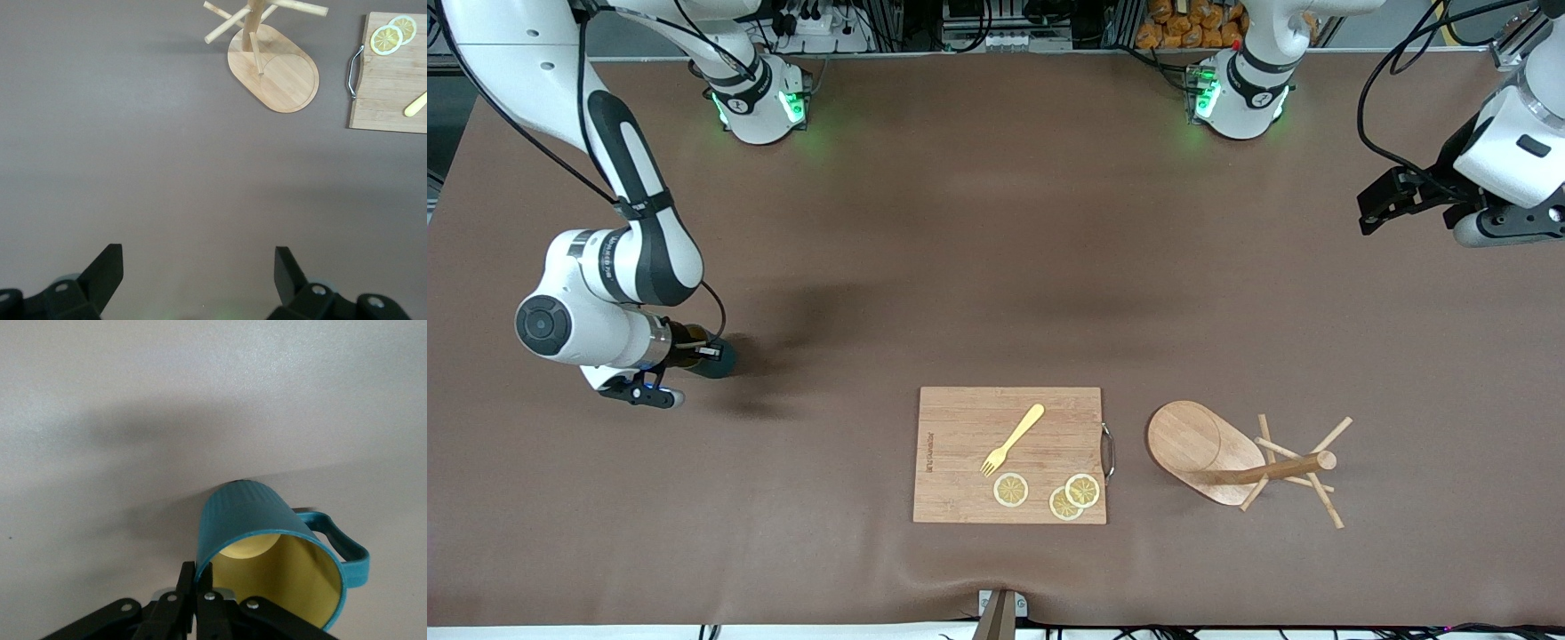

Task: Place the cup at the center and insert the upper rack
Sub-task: 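Lift the teal mug with the right gripper and carry it to the table center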

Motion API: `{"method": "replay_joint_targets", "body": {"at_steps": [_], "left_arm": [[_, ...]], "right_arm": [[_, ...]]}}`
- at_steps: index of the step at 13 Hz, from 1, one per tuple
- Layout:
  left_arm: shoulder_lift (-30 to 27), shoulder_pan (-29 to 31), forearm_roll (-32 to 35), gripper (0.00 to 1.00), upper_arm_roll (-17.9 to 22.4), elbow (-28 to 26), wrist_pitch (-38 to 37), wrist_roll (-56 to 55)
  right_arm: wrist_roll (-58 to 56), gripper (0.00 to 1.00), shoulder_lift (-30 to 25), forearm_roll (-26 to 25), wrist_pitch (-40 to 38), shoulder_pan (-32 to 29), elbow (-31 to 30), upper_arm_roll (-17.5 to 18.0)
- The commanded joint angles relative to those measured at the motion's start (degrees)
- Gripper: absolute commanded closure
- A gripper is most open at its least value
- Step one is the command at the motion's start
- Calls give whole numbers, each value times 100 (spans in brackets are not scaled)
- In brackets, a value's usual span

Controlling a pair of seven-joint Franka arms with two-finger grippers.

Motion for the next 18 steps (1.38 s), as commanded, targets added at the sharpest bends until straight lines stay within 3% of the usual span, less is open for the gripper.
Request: {"method": "replay_joint_targets", "body": {"at_steps": [1, 5, 10, 12, 14, 18], "left_arm": [[-6, 7, 2, 0, -14, 94, -110, -94], [-6, 51, 2, 0, -14, 94, -110, -86], [-6, 60, 2, 0, -14, 94, -110, -86], [-6, 60, -7, 0, -14, 94, -110, -86], [-6, 69, -7, 0, -14, 94, -110, -77], [-32, 104, -68, 0, 65, 94, -110, -86]], "right_arm": [[597, 100, -233, 94, -497, 111, 135, 71], [1870, 100, -795, 252, -1096, 961, 136, 71], [4129, 100, -1350, 252, -1158, 2753, 127, 62], [4396, 100, -1394, 331, -1115, 3300, 127, 80], [4607, 100, -1394, 865, -1001, 3713, 127, 62], [4801, 100, -1044, 876, -203, 4540, 109, 62]]}}
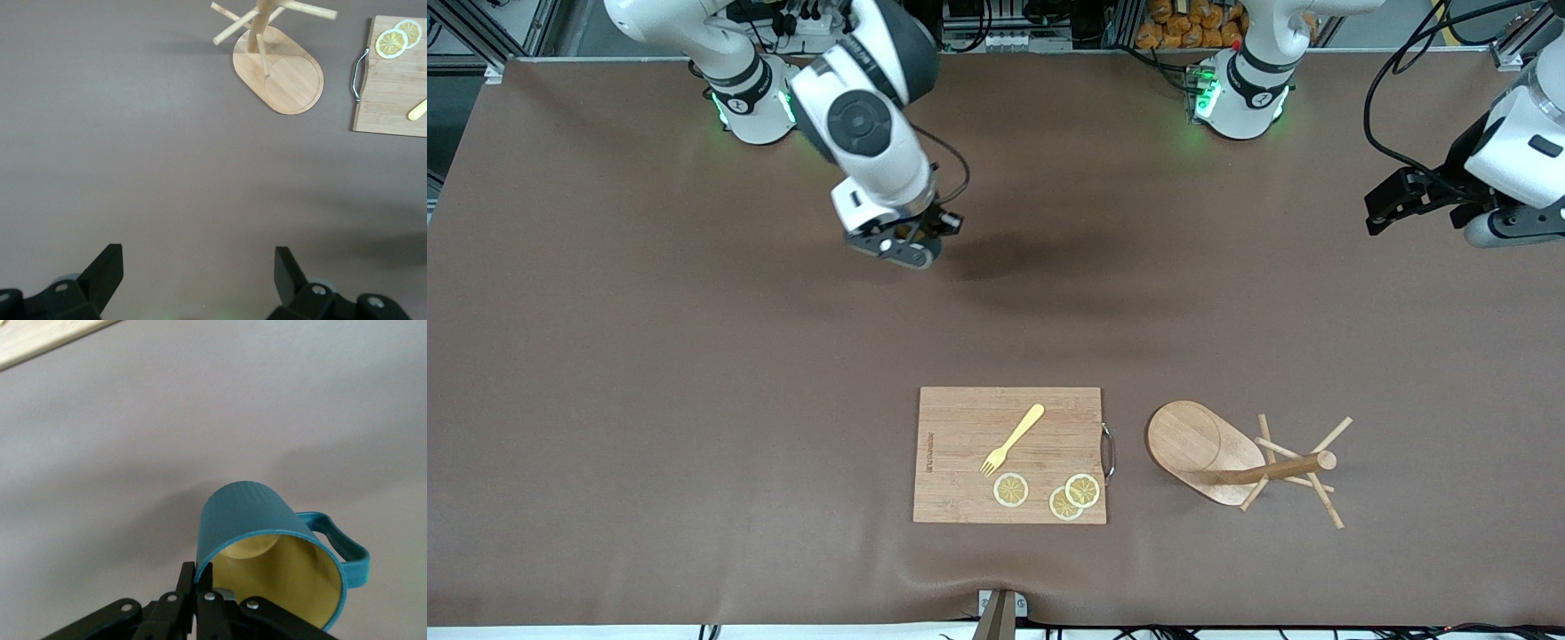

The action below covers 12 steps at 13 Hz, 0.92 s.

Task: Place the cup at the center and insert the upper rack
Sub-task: 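Lift the teal mug with the right gripper and carry it to the table center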

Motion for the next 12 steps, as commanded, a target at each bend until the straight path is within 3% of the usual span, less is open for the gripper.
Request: {"method": "replay_joint_targets", "body": {"at_steps": [1, 5, 12], "left_arm": [[-67, 46, -86, 0, 36, 74, -97, -251], [-76, 29, -121, 0, -7, 65, -97, -1253], [302, -77, -156, 0, -218, 83, -193, -1466]], "right_arm": [[403, 100, 318, 108, 614, 428, -47, -89], [1099, 100, 785, 143, 1293, 692, -12, -89], [1557, 100, 1093, 274, 1303, 763, 24, -80]]}}
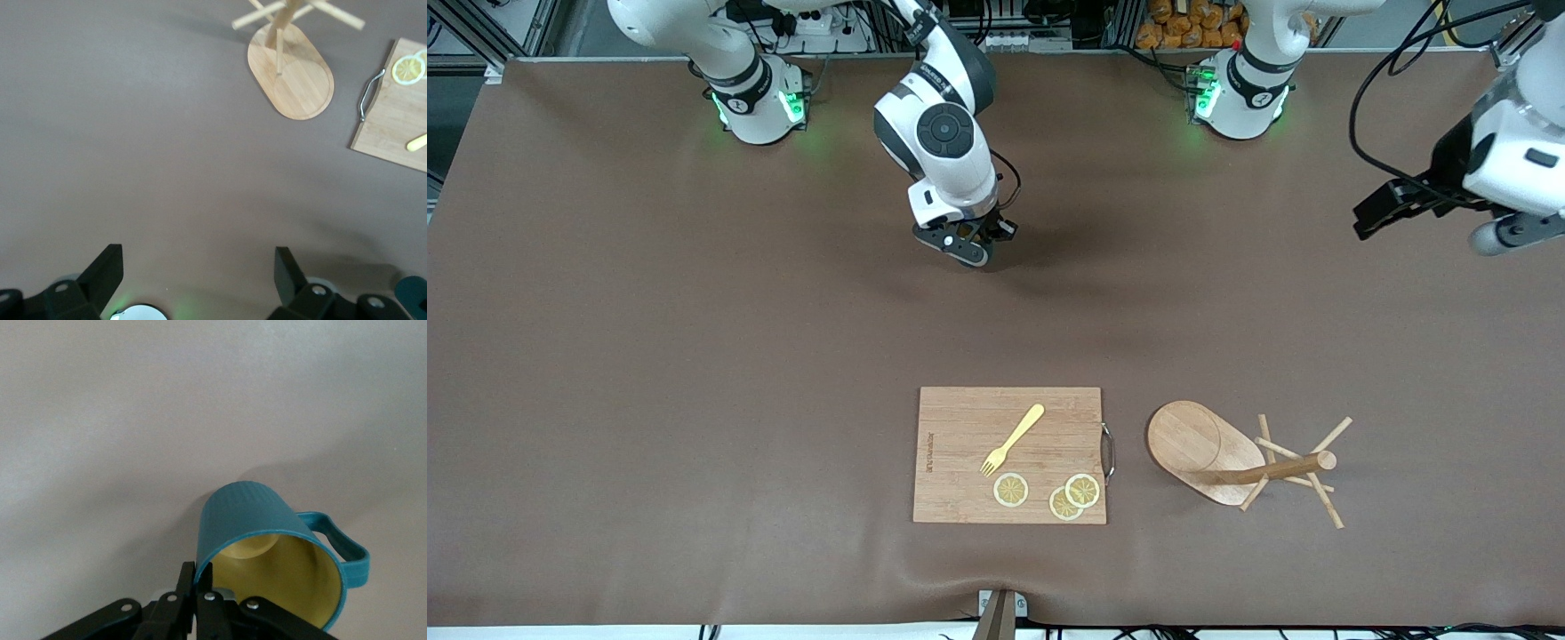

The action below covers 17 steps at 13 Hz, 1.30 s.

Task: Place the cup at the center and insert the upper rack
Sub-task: 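Lift the teal mug with the right gripper and carry it to the table center, then set the mug down and open the right gripper while the left gripper approaches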

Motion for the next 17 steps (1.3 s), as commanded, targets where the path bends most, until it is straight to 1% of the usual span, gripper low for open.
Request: {"method": "replay_joint_targets", "body": {"at_steps": [1, 3, 6, 9, 13, 14, 15, 16, 17], "left_arm": [[171, -4, -86, 0, -63, 96, -60, -43], [180, -4, -86, 0, -63, 96, -60, -42], [198, -12, -104, 0, -63, 87, -60, -69], [207, -4, -122, 0, -71, 78, -86, -51], [215, -4, -34, 0, -71, 61, -86, -60], [215, -4, -34, 0, -71, 61, -86, -43], [215, -4, -34, 0, -71, 70, -86, -51], [224, -4, -34, 0, -71, 70, -86, -51], [233, -12, -34, 0, -71, 70, -95, -51]], "right_arm": [[177, 100, 173, 165, 18, 129, 113, -72], [335, 100, 365, 278, 71, 234, 279, -80], [485, 100, 550, 305, 80, 287, 481, -80], [897, 100, 796, 288, 80, 401, 780, -80], [986, 100, 893, 297, 159, 419, 825, -80], [986, 84, 920, 288, 211, 437, 825, -80], [977, 34, 920, 270, 212, 454, 825, -80], [977, 0, 894, 227, 186, 455, 825, -80], [942, 0, 842, 226, 159, 437, 834, -89]]}}
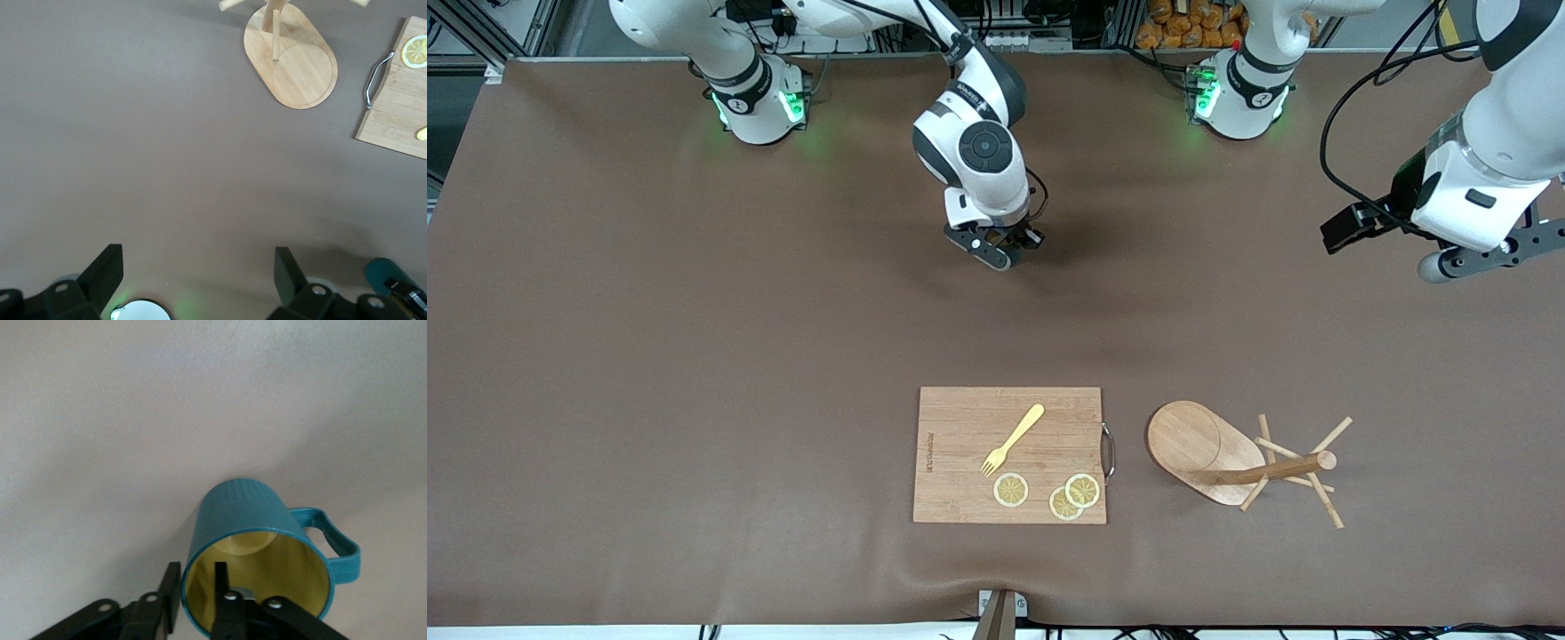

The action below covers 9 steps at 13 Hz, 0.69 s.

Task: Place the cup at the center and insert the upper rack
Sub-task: 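Set the mug down and open the right gripper while the left gripper approaches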

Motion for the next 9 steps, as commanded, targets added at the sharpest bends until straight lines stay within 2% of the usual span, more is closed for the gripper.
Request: {"method": "replay_joint_targets", "body": {"at_steps": [1, 6, 9], "left_arm": [[22, -7, -34, 0, -4, 58, -82, -50], [57, -16, -105, 0, -12, 58, -81, -138], [57, -34, -113, 0, -100, 58, -82, -269]], "right_arm": [[-17, 0, -115, 63, -116, 30, 115, -99], [-1448, 0, -1108, 45, -1512, -576, 151, -143], [-2484, 0, -1767, -42, -2285, -1348, 151, -143]]}}
